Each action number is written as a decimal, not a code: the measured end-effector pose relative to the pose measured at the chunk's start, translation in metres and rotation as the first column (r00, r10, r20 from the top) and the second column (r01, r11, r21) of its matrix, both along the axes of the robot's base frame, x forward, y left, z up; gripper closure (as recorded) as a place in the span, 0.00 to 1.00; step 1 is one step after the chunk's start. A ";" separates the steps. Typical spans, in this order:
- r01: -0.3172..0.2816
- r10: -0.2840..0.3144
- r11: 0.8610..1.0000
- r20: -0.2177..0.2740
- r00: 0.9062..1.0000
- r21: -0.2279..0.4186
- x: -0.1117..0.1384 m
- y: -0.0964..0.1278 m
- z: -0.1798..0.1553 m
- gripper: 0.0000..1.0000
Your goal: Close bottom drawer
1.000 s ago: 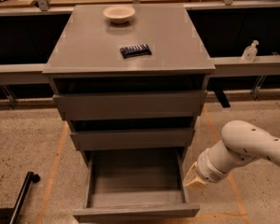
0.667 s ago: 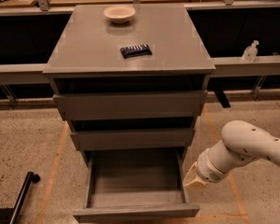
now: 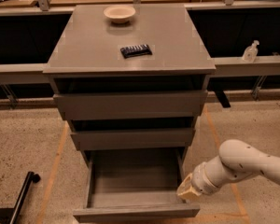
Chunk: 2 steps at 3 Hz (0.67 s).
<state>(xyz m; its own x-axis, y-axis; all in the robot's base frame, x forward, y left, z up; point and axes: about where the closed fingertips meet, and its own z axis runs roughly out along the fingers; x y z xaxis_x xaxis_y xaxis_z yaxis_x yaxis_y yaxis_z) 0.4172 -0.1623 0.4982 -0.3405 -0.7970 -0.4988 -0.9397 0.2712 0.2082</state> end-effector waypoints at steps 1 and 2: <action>0.048 -0.047 0.997 -0.032 0.998 0.054 0.000 0.011 -0.050 1.00; 0.121 -0.115 0.990 -0.086 0.990 0.067 0.005 0.014 -0.092 1.00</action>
Offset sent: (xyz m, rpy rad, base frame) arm 0.0151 0.0151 -0.1479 0.0907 0.1543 -0.2269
